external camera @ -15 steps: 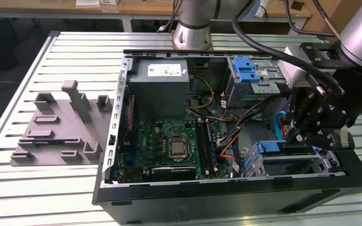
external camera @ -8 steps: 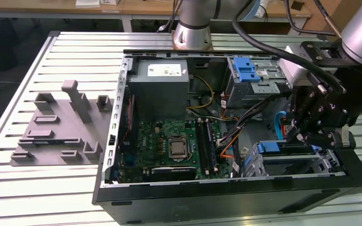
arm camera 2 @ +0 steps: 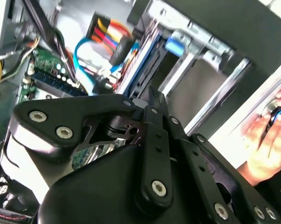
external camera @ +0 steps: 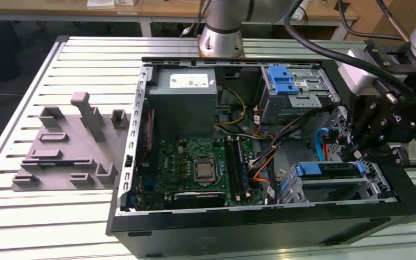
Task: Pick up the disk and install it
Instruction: 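Insert the first disk wire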
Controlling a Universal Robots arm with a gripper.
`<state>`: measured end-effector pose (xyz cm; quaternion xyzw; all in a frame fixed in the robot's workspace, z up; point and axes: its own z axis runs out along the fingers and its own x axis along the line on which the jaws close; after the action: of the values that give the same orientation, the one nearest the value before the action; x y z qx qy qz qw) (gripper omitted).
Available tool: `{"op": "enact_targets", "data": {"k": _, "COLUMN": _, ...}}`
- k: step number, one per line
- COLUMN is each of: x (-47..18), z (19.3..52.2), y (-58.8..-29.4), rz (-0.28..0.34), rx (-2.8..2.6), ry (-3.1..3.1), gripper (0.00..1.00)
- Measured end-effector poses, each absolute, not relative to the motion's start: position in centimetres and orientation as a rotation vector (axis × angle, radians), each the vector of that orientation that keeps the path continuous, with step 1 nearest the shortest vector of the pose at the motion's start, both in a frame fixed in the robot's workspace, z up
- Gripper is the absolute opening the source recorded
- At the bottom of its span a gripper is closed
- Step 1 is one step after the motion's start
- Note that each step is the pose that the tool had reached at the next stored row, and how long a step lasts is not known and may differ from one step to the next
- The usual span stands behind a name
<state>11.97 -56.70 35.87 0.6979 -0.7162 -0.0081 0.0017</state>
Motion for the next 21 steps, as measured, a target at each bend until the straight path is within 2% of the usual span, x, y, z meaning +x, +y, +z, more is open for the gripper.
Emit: {"op": "enact_targets", "data": {"k": 21, "x": 13.0, "z": 36.4, "y": -53.4, "rz": -0.02, "rx": 2.189, "ry": -2.253, "gripper": 0.11}}
